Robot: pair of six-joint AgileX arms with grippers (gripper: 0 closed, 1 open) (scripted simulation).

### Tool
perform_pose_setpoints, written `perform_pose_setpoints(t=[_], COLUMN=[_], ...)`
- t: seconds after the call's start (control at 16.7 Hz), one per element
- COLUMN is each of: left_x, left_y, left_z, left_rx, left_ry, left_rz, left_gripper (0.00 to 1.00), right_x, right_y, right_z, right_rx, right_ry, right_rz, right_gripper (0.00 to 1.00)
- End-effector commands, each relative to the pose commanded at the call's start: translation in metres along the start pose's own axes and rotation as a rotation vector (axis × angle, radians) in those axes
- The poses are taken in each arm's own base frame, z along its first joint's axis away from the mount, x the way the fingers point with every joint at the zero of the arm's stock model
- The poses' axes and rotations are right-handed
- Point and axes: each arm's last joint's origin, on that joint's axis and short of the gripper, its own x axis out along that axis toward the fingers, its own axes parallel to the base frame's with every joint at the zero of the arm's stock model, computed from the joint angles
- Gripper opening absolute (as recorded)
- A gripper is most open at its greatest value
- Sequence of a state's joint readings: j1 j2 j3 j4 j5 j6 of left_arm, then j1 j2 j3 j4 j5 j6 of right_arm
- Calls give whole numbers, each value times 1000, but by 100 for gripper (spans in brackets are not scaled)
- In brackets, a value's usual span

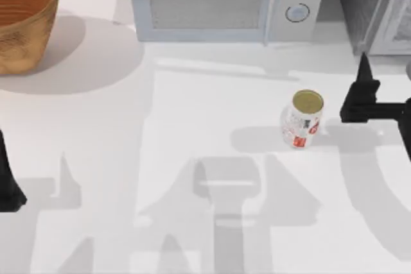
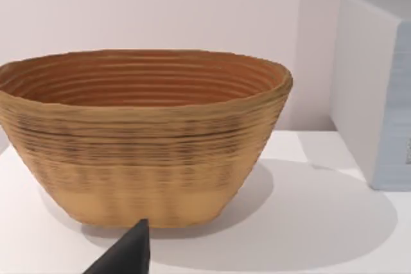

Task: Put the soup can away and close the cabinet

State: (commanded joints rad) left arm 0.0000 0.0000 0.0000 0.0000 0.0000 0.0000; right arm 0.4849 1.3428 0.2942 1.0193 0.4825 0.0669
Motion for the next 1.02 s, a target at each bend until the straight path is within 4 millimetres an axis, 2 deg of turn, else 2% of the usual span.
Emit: perform_pose_setpoints(t=[0.18, 0.36, 0.66, 0.84, 1.02], left_x=[0, 0, 0, 0, 0], left_y=[0, 0, 0, 0, 0], left_z=[0, 0, 0, 0, 0], left_rx=[0, 0, 0, 0, 0], left_ry=[0, 0, 0, 0, 0], left_rz=[0, 0, 0, 0, 0], left_gripper=[100, 100, 100, 100, 100], right_x=[14, 17, 7, 2, 1], right_y=[33, 59, 81, 84, 85], right_z=[-34, -74, -130, -145, -146], right_rx=[-4, -13, -31, -37, -38], right_ry=[23, 44, 68, 74, 75], right_rz=[-3, -9, -21, -26, -26], right_gripper=[100, 100, 100, 100, 100])
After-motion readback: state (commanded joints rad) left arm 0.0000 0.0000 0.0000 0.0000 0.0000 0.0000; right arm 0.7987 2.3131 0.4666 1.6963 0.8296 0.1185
